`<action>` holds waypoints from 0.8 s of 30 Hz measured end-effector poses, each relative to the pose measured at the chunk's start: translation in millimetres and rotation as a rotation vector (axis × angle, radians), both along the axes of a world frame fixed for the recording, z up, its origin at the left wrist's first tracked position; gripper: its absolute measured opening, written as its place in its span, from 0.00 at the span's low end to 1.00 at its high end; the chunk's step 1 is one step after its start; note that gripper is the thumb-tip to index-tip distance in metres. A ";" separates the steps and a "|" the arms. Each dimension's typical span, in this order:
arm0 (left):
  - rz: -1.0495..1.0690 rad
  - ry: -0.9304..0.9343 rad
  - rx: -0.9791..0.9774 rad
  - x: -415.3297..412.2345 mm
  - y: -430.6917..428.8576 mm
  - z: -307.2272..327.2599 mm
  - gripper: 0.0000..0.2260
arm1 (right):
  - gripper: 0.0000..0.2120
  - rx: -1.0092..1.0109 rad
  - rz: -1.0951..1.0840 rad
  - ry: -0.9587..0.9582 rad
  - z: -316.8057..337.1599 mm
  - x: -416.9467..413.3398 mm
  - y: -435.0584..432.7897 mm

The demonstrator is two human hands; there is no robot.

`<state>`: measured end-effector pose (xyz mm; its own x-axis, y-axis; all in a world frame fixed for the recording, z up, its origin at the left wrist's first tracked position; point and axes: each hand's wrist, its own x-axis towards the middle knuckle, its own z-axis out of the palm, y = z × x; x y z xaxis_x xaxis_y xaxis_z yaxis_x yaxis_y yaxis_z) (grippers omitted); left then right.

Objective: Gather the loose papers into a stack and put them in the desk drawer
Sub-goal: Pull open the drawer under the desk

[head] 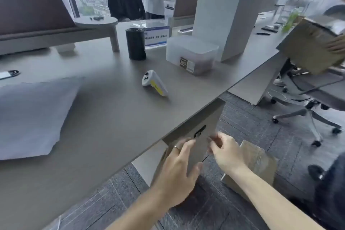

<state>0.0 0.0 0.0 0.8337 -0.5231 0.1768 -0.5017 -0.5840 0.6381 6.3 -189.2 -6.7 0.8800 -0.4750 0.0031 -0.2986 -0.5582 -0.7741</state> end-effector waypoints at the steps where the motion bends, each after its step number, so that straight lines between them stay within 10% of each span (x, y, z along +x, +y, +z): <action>1: 0.003 -0.036 0.089 8.9 -3.5 -8.4 0.31 | 0.08 0.023 -0.001 0.058 -10.7 9.6 -3.5; 5: 0.058 -0.122 0.344 41.5 -9.5 -31.5 0.39 | 0.10 0.278 -0.086 0.177 -39.4 57.3 -6.7; 24: 0.096 -0.150 0.413 60.3 -28.1 -34.2 0.36 | 0.09 0.739 -0.285 -0.012 -74.7 79.5 -14.9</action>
